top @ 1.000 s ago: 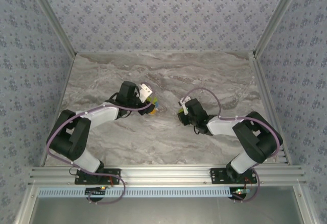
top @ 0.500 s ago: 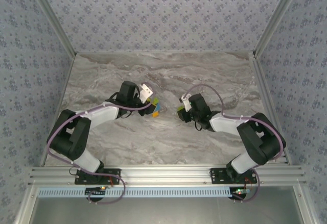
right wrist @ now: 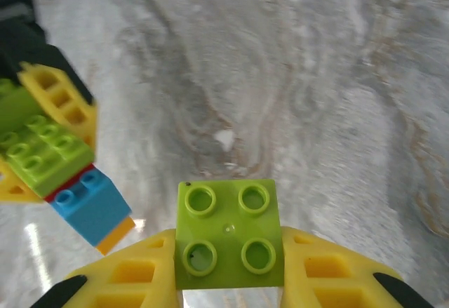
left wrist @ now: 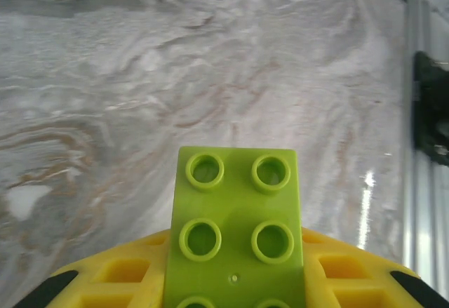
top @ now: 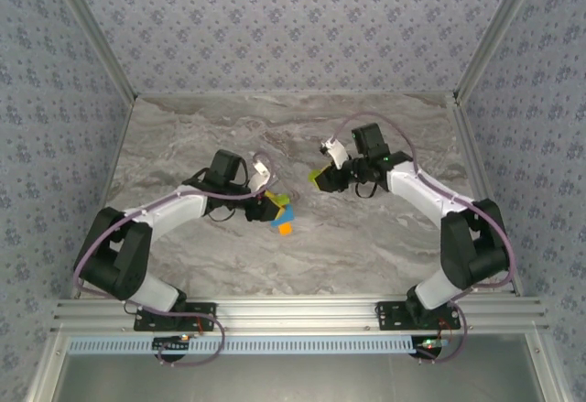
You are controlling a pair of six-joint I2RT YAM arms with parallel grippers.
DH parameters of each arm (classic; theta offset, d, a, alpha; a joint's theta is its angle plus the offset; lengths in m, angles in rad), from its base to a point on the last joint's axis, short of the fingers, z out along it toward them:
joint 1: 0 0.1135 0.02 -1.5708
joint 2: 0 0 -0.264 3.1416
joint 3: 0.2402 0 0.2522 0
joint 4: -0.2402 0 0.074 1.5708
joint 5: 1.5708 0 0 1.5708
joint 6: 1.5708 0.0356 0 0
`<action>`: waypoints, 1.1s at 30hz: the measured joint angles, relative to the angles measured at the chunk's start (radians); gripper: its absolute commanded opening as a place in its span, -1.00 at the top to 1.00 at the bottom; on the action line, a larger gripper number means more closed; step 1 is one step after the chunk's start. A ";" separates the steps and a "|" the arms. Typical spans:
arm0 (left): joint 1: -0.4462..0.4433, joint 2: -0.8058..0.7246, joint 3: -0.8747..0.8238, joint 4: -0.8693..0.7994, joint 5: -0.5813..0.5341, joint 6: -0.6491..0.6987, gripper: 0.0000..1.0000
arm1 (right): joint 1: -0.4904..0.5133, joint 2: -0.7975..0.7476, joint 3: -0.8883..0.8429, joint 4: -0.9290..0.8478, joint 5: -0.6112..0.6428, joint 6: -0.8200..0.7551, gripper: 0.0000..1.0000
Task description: Assemble a carrot with lego
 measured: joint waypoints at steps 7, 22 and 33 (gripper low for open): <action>-0.027 0.002 0.021 -0.107 0.132 0.062 0.49 | -0.002 0.095 0.132 -0.251 -0.200 -0.152 0.69; -0.033 0.067 0.077 -0.201 0.188 0.135 0.51 | 0.058 0.240 0.304 -0.642 -0.353 -0.422 0.74; -0.042 0.075 0.090 -0.253 0.207 0.164 0.52 | 0.069 0.312 0.437 -0.750 -0.354 -0.488 0.74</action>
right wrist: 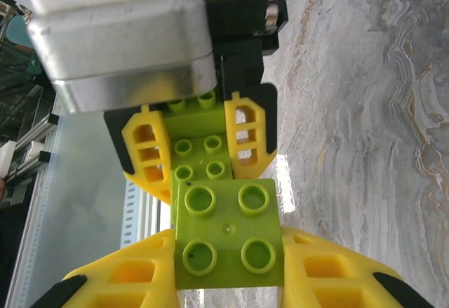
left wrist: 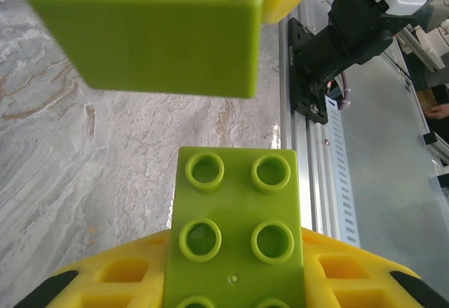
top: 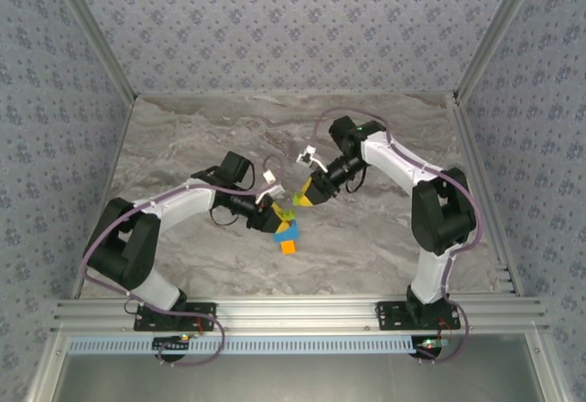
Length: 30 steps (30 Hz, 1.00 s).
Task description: Assemble a carrot with lego
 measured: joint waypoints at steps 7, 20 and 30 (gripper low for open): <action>-0.005 0.000 0.011 -0.016 0.011 0.014 0.53 | 0.022 0.069 0.074 -0.102 0.000 -0.068 0.73; -0.005 0.013 0.015 -0.035 0.011 0.022 0.53 | 0.035 0.103 0.092 -0.235 0.000 -0.157 0.71; -0.005 0.013 0.024 -0.048 0.010 0.022 0.53 | 0.043 0.116 0.109 -0.239 -0.001 -0.161 0.71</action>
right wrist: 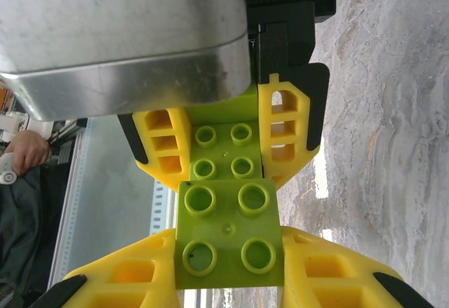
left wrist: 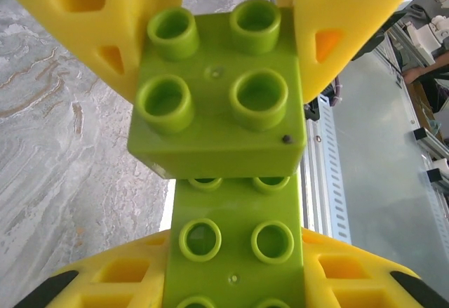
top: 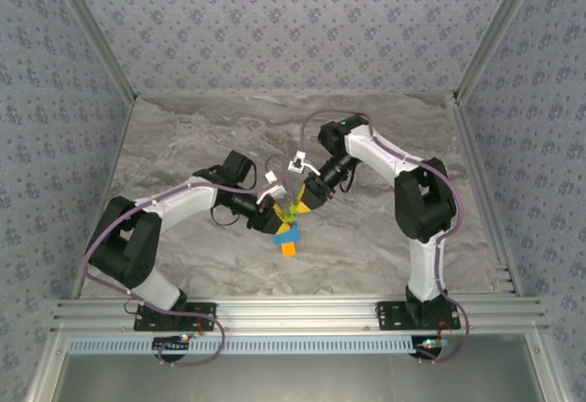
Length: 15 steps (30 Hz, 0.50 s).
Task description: Assemble a carrot with lego
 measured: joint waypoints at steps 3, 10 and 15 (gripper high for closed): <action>0.000 0.000 0.004 -0.003 0.000 0.000 0.54 | 0.007 0.009 0.013 -0.008 0.000 -0.003 0.71; -0.003 0.013 0.006 -0.014 -0.001 0.000 0.54 | 0.022 0.029 0.018 -0.021 0.000 -0.008 0.71; -0.003 0.013 0.006 -0.014 -0.003 0.000 0.58 | 0.021 0.029 0.017 -0.022 0.000 -0.011 0.71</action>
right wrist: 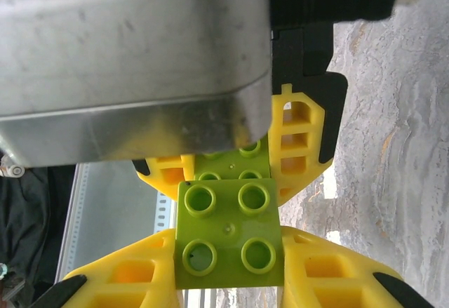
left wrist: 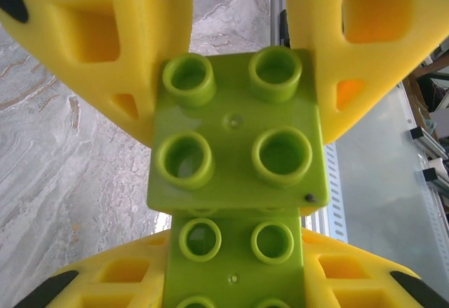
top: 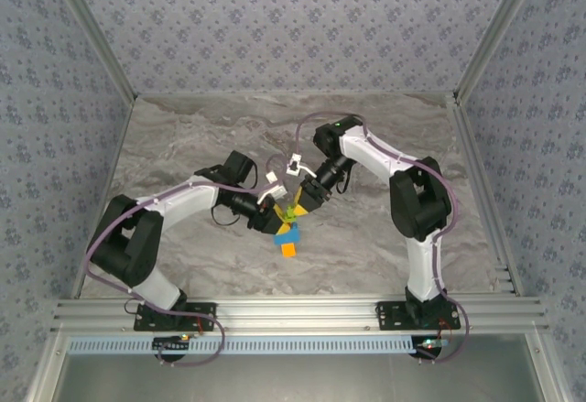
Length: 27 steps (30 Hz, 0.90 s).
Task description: Assemble a carrot with lego
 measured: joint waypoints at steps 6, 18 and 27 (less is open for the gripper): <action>0.000 0.000 0.000 0.000 -0.001 0.000 0.58 | 0.000 0.000 -0.002 0.000 0.000 0.000 0.71; 0.000 0.000 0.000 0.003 -0.012 0.000 0.58 | -0.015 0.000 -0.024 0.008 -0.011 0.000 0.70; 0.000 0.002 0.000 0.003 -0.016 -0.003 0.59 | -0.014 0.000 -0.037 0.014 -0.012 0.001 0.69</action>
